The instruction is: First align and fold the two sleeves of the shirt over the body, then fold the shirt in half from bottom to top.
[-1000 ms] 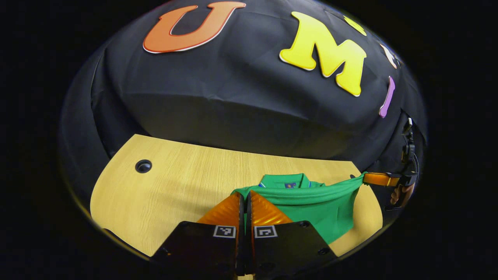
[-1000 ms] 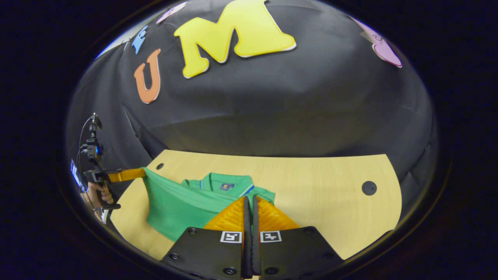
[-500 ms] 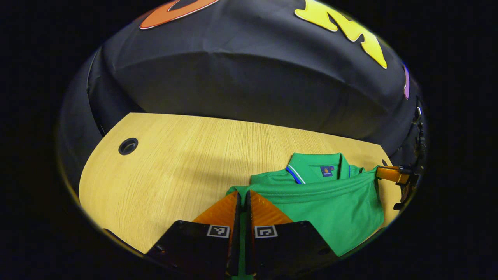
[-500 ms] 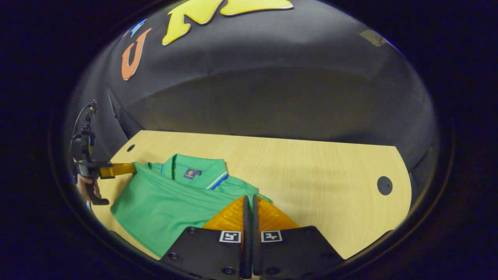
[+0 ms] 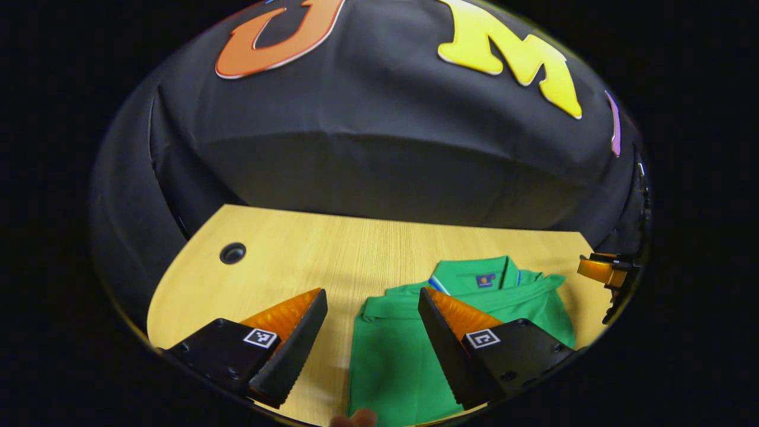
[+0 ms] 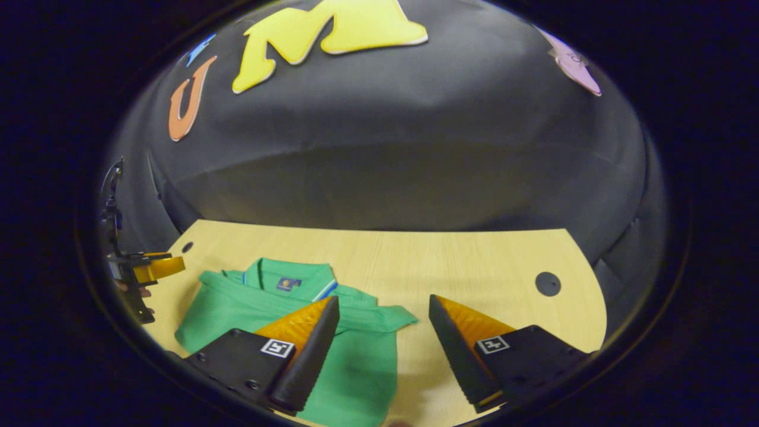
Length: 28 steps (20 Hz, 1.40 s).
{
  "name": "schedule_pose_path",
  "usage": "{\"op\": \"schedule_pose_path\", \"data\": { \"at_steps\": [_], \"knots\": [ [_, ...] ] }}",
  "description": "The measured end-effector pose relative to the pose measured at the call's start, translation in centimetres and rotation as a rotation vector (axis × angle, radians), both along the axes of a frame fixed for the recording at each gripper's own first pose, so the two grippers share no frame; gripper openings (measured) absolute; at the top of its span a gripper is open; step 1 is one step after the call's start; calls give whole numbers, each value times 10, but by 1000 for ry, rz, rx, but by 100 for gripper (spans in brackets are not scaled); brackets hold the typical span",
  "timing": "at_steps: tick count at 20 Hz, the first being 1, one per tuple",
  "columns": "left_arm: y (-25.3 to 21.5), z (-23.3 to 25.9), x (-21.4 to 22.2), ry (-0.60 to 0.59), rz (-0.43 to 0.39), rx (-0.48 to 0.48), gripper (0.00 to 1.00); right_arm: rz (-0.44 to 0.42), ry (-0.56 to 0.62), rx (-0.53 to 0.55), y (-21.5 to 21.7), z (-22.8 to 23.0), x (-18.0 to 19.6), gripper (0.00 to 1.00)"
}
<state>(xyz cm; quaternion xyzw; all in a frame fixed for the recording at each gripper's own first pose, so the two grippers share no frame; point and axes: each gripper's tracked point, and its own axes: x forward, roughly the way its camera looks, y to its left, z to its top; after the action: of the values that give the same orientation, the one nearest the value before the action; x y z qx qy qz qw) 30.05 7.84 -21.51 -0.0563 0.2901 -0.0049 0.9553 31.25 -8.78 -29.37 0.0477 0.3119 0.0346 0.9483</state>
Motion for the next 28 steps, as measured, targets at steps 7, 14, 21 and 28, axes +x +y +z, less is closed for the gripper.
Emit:
{"op": "schedule_pose_path", "data": {
  "at_steps": [7,14,21,28],
  "knots": [
    [-5,181,-61,-305,35,2,98,-25,-342,-74,25,183,-79,98],
    [-12,285,-166,-480,56,5,100,-57,-518,-83,65,282,-201,97],
    [-28,273,-254,-512,49,65,98,-66,-548,-85,80,277,-279,93],
    [-52,252,-293,-505,17,111,98,-119,-520,-27,85,255,-326,93]
  ]
}}
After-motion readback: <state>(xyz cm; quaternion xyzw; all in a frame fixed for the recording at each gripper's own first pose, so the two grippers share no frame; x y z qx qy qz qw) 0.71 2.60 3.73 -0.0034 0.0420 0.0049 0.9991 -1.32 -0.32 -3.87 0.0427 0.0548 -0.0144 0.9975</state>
